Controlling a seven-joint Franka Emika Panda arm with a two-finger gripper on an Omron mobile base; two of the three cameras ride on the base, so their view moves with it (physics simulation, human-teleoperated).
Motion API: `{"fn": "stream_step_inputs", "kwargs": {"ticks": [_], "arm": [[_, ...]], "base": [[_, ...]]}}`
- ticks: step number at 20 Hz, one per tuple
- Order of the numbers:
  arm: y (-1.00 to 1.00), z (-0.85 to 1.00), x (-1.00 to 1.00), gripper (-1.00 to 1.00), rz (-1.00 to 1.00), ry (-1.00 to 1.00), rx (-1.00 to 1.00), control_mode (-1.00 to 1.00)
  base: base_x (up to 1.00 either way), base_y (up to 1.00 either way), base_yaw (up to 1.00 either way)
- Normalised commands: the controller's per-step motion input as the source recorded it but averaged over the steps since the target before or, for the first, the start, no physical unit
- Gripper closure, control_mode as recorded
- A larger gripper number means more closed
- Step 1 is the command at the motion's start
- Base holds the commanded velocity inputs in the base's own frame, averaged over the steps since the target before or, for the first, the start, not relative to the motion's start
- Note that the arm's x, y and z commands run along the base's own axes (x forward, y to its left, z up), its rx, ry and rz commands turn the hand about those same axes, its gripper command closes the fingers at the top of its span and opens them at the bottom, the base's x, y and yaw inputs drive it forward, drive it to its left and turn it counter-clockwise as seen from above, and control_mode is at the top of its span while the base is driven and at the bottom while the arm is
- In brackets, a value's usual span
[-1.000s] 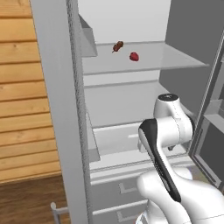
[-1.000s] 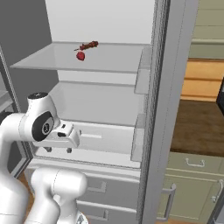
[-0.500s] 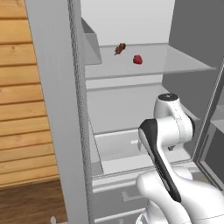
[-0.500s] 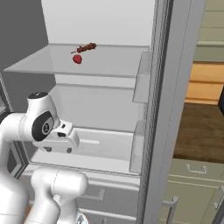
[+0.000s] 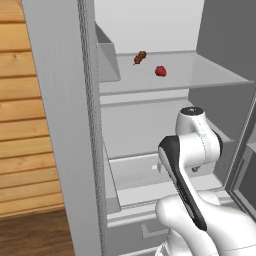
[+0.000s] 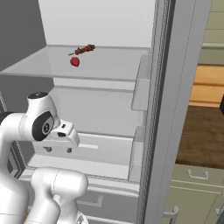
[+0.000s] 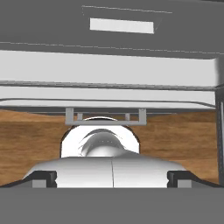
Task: Take the strawberry from the fridge and place it on top of the pancake, located on the dining counter.
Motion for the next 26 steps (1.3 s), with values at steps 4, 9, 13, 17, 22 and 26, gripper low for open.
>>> {"fn": "stream_step_inputs", "kwargs": {"ticks": [4, 9, 13, 17, 22, 26], "arm": [[0.00, 0.00, 0.00, -1.00, 0.00, 0.00, 0.00, 1.00], [0.00, 0.00, 0.00, -1.00, 0.00, 0.00, 0.00, 1.00], [0.00, 0.00, 0.00, -1.00, 0.00, 0.00, 0.00, -1.00], [0.00, 0.27, 0.03, -1.00, 0.06, -0.10, 0.00, -1.00], [0.08, 0.88, 0.07, -1.00, 0.10, -0.34, 0.00, -1.00], [0.01, 1.00, 0.00, -1.00, 0.03, -0.19, 0.00, -1.00]], "base": [[0.33, 0.00, 0.00], [0.29, 0.00, 0.00], [0.00, 0.00, 0.00], [0.00, 0.00, 0.00], [0.00, 0.00, 0.00], [0.00, 0.00, 0.00]]}}
